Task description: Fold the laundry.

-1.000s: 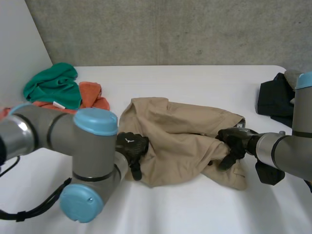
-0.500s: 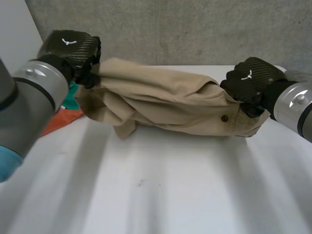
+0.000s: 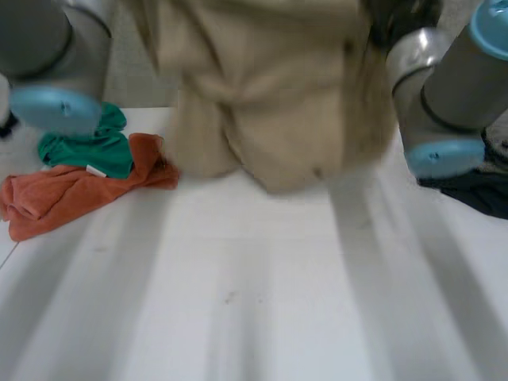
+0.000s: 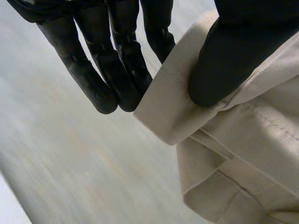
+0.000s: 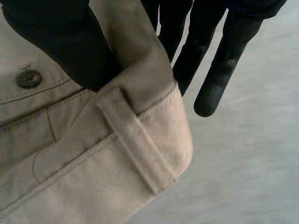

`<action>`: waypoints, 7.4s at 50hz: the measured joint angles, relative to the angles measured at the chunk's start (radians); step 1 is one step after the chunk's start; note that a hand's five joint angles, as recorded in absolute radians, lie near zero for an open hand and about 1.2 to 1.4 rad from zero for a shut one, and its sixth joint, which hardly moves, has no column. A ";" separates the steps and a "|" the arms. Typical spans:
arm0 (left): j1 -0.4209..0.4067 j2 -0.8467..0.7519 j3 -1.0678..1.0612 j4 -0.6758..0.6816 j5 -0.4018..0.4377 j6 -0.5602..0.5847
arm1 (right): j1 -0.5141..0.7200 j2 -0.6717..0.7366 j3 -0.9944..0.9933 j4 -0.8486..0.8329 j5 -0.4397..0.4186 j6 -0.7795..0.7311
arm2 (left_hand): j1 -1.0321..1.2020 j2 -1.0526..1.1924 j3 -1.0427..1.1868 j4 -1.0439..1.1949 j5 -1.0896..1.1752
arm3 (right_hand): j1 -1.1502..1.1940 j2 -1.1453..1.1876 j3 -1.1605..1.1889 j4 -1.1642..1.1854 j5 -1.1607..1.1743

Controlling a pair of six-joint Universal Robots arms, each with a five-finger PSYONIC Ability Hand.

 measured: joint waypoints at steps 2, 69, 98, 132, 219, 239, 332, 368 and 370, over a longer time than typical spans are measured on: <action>0.004 0.011 0.027 0.074 0.004 -0.012 | -0.002 -0.010 0.000 -0.104 0.014 0.049 | 0.000 0.000 0.000 0.000 0.000 | 0.000 0.000 0.000 0.000 0.000; 0.001 0.186 -1.070 -0.149 0.016 -0.126 | 0.000 0.199 0.083 0.765 -0.353 -0.186 | -0.640 -0.701 -0.689 -0.709 -0.656 | -0.460 -0.563 -0.582 -0.587 -0.568; -0.035 -0.104 -0.760 -0.088 0.006 0.011 | 0.000 -0.023 0.290 0.583 -0.275 0.143 | -0.514 -0.573 -0.564 -0.575 -0.518 | 0.014 0.005 -0.006 -0.002 0.022; -0.033 0.563 -0.678 -0.295 0.078 -0.086 | -0.062 -0.402 0.275 0.709 -0.215 0.196 | 0.018 -0.001 0.000 -0.004 0.018 | 0.014 0.005 0.001 0.000 0.025; -0.167 0.322 -1.006 -0.476 0.079 0.128 | -0.181 -0.237 0.723 0.839 -0.381 -0.431 | -0.850 -0.852 -0.841 -0.857 -0.802 | 0.029 0.005 0.001 0.003 0.027; -0.049 -0.385 -0.012 -0.362 0.347 0.309 | -0.125 -0.210 0.833 0.528 -0.332 -0.232 | -0.670 -0.715 -0.706 -0.710 -0.651 | 0.029 0.005 0.001 0.003 0.027; -0.025 -0.589 0.129 -0.394 -0.020 0.602 | -0.096 -0.295 0.944 0.407 -0.299 -0.174 | -0.027 -0.095 -0.088 -0.098 -0.024 | 0.028 0.005 0.001 0.003 0.027; -0.175 0.307 -1.078 -0.361 0.067 -0.151 | -0.023 -0.280 0.745 0.353 -0.184 0.254 | -0.670 -0.712 -0.707 -0.710 -0.650 | 0.028 0.005 0.001 0.003 0.027; -0.192 0.296 -1.090 -0.360 0.044 -0.151 | -0.028 -0.268 0.728 0.352 -0.161 0.290 | -0.670 -0.712 -0.707 -0.710 -0.650 | 0.028 0.005 0.001 0.003 0.027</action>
